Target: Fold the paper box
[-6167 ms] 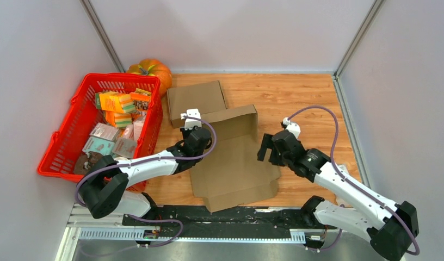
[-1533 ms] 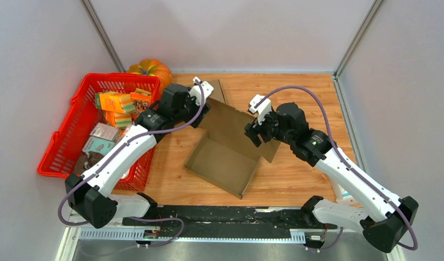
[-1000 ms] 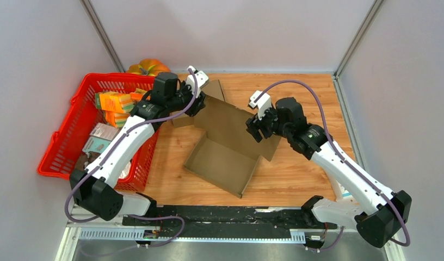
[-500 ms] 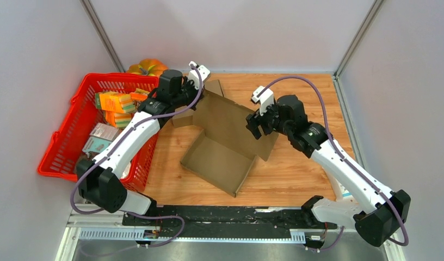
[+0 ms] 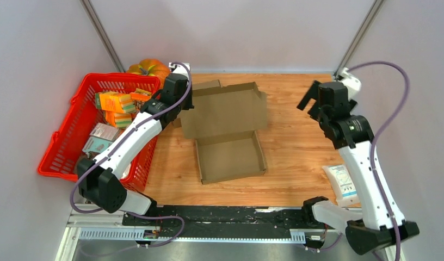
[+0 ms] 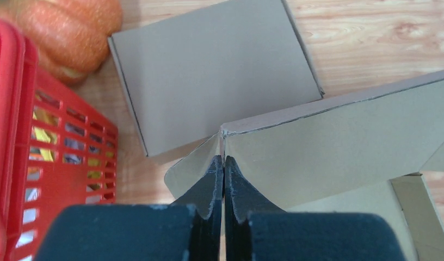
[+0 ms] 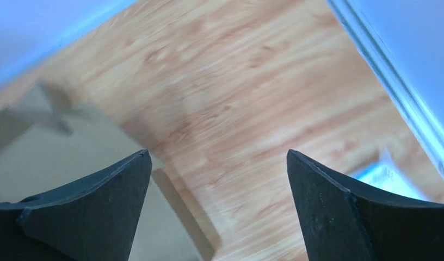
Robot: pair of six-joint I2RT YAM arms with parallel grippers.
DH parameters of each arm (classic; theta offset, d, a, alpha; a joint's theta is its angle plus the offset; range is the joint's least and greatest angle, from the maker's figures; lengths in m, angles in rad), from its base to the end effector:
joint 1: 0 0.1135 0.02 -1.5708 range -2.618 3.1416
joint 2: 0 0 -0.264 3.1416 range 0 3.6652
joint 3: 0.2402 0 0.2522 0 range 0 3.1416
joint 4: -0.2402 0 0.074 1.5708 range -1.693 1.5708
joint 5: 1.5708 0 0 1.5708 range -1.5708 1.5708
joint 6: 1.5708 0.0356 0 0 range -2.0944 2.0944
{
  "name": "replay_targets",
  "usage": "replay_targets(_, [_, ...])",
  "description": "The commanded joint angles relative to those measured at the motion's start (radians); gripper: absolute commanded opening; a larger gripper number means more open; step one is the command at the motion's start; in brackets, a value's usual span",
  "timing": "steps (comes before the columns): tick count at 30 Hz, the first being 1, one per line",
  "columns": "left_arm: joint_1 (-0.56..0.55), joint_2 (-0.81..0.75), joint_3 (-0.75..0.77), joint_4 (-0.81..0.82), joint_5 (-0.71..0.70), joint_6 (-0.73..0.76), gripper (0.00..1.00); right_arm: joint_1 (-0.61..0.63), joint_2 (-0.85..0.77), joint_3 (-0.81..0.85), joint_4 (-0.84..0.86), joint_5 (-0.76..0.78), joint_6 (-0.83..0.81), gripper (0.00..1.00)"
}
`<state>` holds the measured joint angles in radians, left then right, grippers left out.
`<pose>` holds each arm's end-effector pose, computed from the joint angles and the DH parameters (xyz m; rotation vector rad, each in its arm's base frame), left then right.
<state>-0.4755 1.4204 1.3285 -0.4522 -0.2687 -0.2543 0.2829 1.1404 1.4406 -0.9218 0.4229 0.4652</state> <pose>0.2911 -0.1393 0.3557 0.0725 2.0959 -0.1567 0.2083 0.0453 0.4212 0.4254 2.0878 -0.0256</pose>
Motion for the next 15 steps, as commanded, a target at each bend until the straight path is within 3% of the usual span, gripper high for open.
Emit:
replay_targets(1, [-0.018,-0.052,-0.005,-0.039,-0.102,-0.122,0.0,-0.174,-0.1,-0.11,-0.172,0.281,0.443,1.0])
replay_targets(3, [-0.031,-0.069,-0.018,-0.022,-0.104,-0.12,0.0,-0.31,-0.065,-0.137,-0.265,0.169,0.563,1.0])
replay_targets(5, [-0.038,-0.086,-0.018,-0.019,-0.099,-0.123,0.0,-0.445,-0.033,-0.224,-0.345,0.165,0.814,1.0])
replay_targets(7, [-0.049,-0.092,-0.012,-0.02,-0.08,-0.126,0.0,-0.532,-0.039,-0.373,-0.309,0.203,0.875,1.0])
replay_targets(12, [-0.072,-0.109,0.003,-0.048,-0.055,-0.111,0.0,-0.737,-0.022,-0.552,-0.195,0.223,0.83,1.0])
replay_targets(14, [-0.075,-0.12,-0.003,-0.042,-0.04,-0.111,0.0,-0.813,-0.091,-0.653,-0.111,0.25,0.752,1.0])
replay_targets(15, [-0.077,-0.123,-0.011,-0.042,-0.027,-0.111,0.0,-0.842,-0.131,-0.692,0.009,0.22,0.634,1.0])
